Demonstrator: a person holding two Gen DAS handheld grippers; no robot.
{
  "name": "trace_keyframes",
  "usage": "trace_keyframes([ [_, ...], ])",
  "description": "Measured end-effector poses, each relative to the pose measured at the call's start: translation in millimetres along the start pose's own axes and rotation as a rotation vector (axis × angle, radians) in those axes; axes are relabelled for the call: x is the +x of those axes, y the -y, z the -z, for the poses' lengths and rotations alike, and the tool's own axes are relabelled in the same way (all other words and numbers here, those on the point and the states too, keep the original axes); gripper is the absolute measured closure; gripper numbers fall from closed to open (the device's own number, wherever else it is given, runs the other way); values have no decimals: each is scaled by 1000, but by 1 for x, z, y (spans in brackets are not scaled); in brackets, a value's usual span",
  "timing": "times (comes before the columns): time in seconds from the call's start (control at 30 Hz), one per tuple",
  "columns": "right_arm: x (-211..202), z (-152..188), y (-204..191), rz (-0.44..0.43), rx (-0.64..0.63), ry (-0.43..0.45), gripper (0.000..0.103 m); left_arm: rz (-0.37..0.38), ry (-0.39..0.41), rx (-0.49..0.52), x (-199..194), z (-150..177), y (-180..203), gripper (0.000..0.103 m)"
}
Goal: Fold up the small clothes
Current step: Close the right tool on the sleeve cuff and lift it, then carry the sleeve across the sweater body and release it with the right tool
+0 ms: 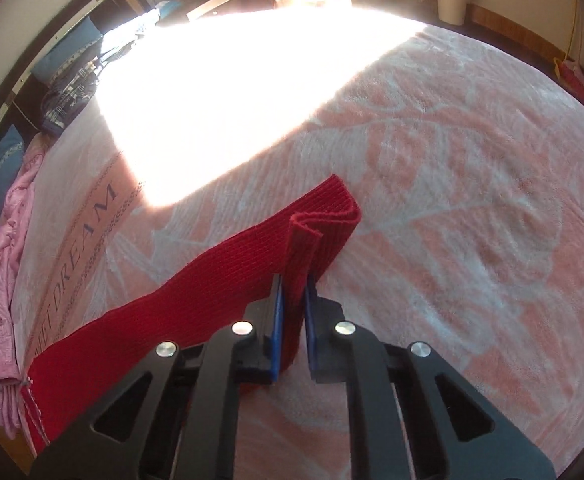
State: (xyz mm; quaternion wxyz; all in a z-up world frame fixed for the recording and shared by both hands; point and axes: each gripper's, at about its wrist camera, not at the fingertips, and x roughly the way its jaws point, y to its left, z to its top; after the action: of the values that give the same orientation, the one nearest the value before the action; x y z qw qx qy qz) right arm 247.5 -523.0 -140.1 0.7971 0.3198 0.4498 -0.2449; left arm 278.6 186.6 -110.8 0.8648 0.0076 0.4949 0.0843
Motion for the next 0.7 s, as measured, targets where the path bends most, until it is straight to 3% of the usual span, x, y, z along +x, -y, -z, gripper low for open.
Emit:
trace_keyframes([
  [0.2,-13,6,-31,-123,-45,22,98,24,-17,-66,3,-6,-15,4],
  [0.47,-27,45,-130,-272,-243,-20,98,26,-5,-77,1,-9,-28,4],
  [0.7,-24,102,-220,-376,-415,-108,98,39,-16,-96,2,-9,-44,4],
])
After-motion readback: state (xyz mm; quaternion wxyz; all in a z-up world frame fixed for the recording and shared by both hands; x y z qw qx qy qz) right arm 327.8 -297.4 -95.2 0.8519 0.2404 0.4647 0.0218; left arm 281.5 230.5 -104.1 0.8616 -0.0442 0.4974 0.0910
